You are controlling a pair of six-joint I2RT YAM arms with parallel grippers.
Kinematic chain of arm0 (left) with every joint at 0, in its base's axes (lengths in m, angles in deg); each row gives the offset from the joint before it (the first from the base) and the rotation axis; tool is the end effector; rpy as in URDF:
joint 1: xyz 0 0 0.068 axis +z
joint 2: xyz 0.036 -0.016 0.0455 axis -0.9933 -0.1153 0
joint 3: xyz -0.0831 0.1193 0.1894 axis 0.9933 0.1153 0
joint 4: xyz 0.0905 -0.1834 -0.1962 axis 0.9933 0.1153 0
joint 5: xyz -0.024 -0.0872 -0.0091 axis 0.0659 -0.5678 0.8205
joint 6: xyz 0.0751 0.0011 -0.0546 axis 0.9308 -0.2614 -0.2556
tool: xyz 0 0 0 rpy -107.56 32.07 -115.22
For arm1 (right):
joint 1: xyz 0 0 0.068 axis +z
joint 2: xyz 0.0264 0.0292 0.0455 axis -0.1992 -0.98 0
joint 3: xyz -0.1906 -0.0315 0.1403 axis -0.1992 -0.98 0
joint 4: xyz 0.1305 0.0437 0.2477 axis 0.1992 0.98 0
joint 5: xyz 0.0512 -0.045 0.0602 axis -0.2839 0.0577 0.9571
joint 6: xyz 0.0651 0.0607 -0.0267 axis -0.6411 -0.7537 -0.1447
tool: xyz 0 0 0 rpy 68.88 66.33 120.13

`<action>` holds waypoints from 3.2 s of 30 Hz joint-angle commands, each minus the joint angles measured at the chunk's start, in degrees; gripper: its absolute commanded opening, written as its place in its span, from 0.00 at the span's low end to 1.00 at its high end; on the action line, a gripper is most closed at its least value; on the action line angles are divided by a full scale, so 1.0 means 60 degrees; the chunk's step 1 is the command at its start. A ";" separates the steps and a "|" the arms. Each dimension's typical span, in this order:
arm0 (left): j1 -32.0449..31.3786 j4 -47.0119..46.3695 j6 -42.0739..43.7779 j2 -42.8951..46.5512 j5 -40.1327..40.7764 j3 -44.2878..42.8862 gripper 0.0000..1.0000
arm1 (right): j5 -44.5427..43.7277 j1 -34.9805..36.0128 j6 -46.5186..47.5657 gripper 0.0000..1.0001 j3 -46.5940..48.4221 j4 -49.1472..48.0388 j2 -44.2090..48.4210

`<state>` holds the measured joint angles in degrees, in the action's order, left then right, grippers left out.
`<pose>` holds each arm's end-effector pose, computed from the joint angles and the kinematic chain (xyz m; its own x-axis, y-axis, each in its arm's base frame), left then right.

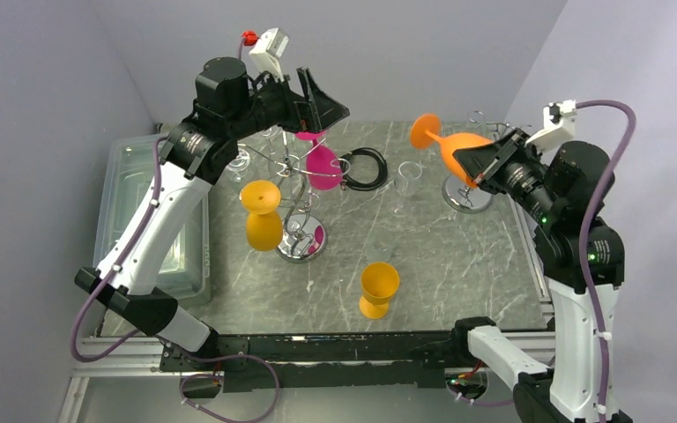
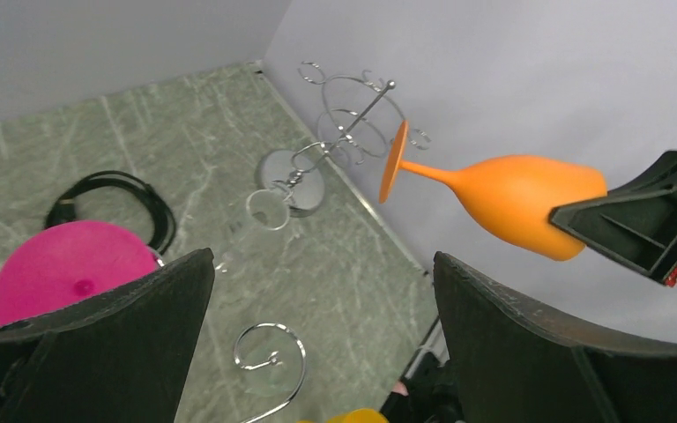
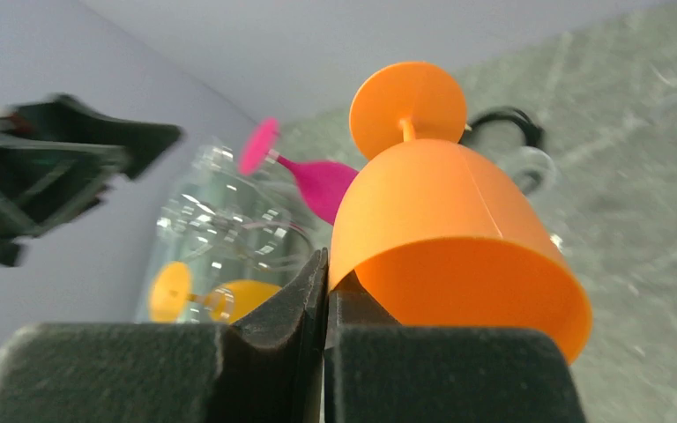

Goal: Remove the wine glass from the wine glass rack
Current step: Place the wine glass at the center of the board, then pick up the wine glass from the wine rack.

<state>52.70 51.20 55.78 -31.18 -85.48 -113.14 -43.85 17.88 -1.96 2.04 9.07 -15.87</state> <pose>0.3115 -0.2213 0.4943 -0.4827 -0.2980 -0.8235 0.6345 0.5292 -0.5634 0.2093 0.0469 0.4935 -0.3217 0.5707 -0.7555 -0.2316 0.7263 0.6472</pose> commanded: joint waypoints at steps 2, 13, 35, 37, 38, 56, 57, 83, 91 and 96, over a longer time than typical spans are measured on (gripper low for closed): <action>-0.0415 0.1013 0.1786 0.0617 0.1111 -0.0603 0.99 | -0.1114 -0.0029 0.1792 0.00 0.0484 0.3582 -0.0856; -0.0791 0.1513 0.2941 0.1192 0.3040 -0.0494 0.99 | -0.2794 0.1674 0.1977 0.00 -0.1318 0.3477 -0.2402; -0.0799 0.1893 0.3580 0.1413 0.4403 -0.0435 0.99 | -0.3557 0.2331 0.2606 0.00 -0.1339 0.2349 -0.5273; -0.0794 0.1901 0.3621 0.1447 0.4480 -0.0408 1.00 | -0.3471 0.2358 0.2664 0.00 -0.1241 0.2275 -0.5519; -0.0795 0.1919 0.3640 0.1465 0.4505 -0.0406 0.99 | -0.3430 0.2373 0.2698 0.00 -0.1192 0.2271 -0.5638; -0.0791 0.1993 0.3850 0.1372 0.4761 -0.0419 0.99 | -0.3375 0.2782 0.2718 0.06 -0.0947 0.2413 -0.6584; -0.0791 0.2004 0.3861 0.1372 0.4784 -0.0422 0.99 | -0.3412 0.2794 0.2718 0.09 -0.0912 0.2435 -0.6597; -0.0790 0.3011 0.4023 0.0682 0.4870 -0.1044 0.99 | -0.3965 0.2919 0.2456 0.71 0.0039 0.2841 -0.5027; -0.0798 0.3157 0.3866 -0.0399 0.5313 -0.1820 0.99 | -0.3800 0.2913 0.2201 0.82 -0.0145 0.2282 -0.4219; -0.0805 0.3410 0.4090 -0.0665 0.7013 -0.1961 0.99 | -0.3723 0.2907 0.2198 0.84 -0.0386 0.2029 -0.3865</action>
<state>48.03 70.56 78.97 -34.85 -52.13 -121.88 -65.99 35.17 11.85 -0.39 24.46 -41.36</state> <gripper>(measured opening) 0.995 0.831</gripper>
